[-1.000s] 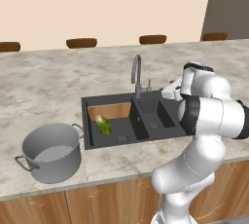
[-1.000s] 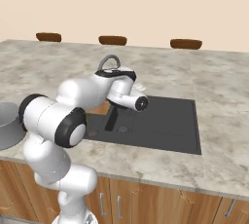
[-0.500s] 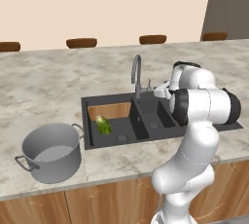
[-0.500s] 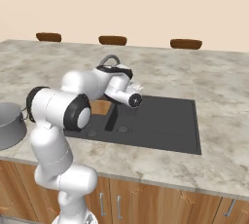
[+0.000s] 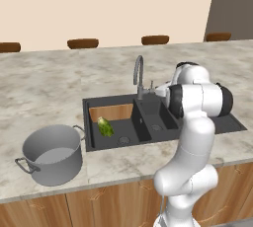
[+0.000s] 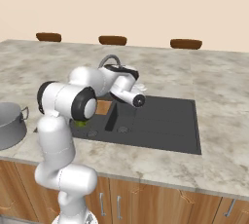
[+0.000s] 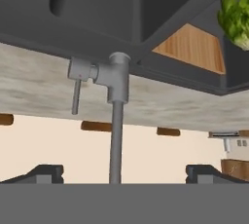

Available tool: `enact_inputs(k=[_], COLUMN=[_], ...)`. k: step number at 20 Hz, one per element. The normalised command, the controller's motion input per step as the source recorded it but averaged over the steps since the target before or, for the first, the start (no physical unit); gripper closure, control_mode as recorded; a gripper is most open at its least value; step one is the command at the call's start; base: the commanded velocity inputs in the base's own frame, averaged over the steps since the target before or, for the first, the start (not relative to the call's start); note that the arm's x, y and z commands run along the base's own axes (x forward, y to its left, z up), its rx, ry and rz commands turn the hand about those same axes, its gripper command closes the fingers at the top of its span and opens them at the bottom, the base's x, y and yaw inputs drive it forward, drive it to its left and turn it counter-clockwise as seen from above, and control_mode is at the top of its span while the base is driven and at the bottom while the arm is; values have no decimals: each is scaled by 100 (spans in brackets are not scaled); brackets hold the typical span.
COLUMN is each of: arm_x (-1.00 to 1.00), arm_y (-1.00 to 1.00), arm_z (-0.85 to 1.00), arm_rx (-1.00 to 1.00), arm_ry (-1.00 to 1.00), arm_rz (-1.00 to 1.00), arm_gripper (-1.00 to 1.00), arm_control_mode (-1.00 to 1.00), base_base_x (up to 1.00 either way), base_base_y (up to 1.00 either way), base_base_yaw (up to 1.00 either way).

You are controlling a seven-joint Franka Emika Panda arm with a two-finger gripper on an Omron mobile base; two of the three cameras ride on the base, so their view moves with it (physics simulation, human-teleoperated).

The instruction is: Dump the lettuce from the pot into the sink. Then turn on the water and wash the lettuce. Then turn off the water and put the lettuce back in the pot.

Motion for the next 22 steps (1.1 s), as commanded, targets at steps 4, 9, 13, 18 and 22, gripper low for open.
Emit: enact_inputs(k=[4, 9, 13, 18, 22], arm_x=[33, 37, 39, 41, 43], arm_y=[-2, 0, -3, -8, -4], arm_z=[-17, -19, -16, -13, -14], arm_rx=[3, 3, 5, 7, 5], arm_ry=[0, 0, 0, 0, 0], arm_rz=[-4, -4, -4, -4, -3], arm_gripper=[-100, -100, -100, -100, -100], arm_control_mode=[-100, -100, -100, -100, -100], base_base_x=[0, 0, 0, 0, 0], base_base_y=[0, 0, 0, 0, 0], base_base_yaw=[0, 0, 0, 0, 0])
